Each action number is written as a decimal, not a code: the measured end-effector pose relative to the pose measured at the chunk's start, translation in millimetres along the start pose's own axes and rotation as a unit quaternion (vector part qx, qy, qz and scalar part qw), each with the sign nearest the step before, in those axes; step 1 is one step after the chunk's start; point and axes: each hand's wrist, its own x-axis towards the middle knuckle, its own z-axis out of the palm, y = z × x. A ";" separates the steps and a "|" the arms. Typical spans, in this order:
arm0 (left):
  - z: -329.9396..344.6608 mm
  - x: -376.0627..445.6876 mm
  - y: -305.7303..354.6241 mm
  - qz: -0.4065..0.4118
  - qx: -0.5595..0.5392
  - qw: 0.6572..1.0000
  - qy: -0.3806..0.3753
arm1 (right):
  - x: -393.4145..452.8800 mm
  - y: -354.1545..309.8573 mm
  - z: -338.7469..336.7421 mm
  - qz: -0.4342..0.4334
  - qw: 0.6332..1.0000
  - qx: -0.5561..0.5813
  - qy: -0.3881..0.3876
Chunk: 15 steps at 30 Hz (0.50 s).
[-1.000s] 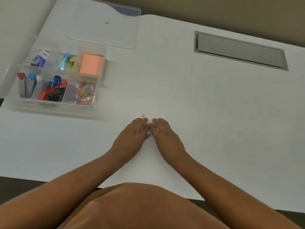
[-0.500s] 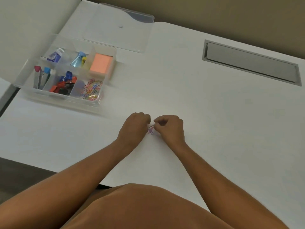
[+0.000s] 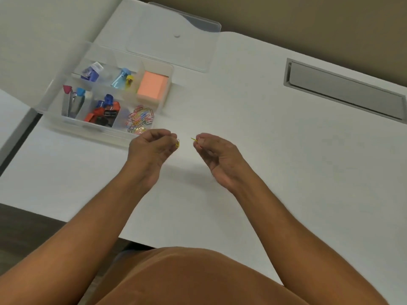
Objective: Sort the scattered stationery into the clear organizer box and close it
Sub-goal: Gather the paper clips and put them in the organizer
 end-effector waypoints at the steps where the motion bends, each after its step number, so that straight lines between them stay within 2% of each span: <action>1: -9.3 4.9 12.7 0.016 0.006 1.000 0.014 | 6.6 -1.3 19.0 -0.009 0.999 -0.031 -0.020; 4: -37.7 25.5 48.5 0.070 0.042 0.996 0.036 | 32.0 -1.3 77.5 -0.051 0.985 -0.156 -0.051; 6: -54.5 41.3 66.7 0.127 0.126 0.983 0.046 | 53.6 5.5 111.8 -0.113 0.949 -0.293 -0.038; 9: -66.8 68.7 79.9 0.191 0.299 0.933 0.056 | 84.4 17.6 138.2 -0.210 0.841 -0.499 -0.013; 12: -75.1 91.1 87.2 0.232 0.418 0.877 0.042 | 99.9 26.4 151.5 -0.228 0.754 -0.616 -0.012; 13: -77.1 94.9 88.5 0.251 0.441 0.861 0.047 | 101.9 27.2 153.0 -0.222 0.740 -0.635 -0.011; 15: -78.1 92.4 88.8 0.290 0.475 0.829 0.058 | 102.4 26.7 151.6 -0.208 0.741 -0.639 -0.009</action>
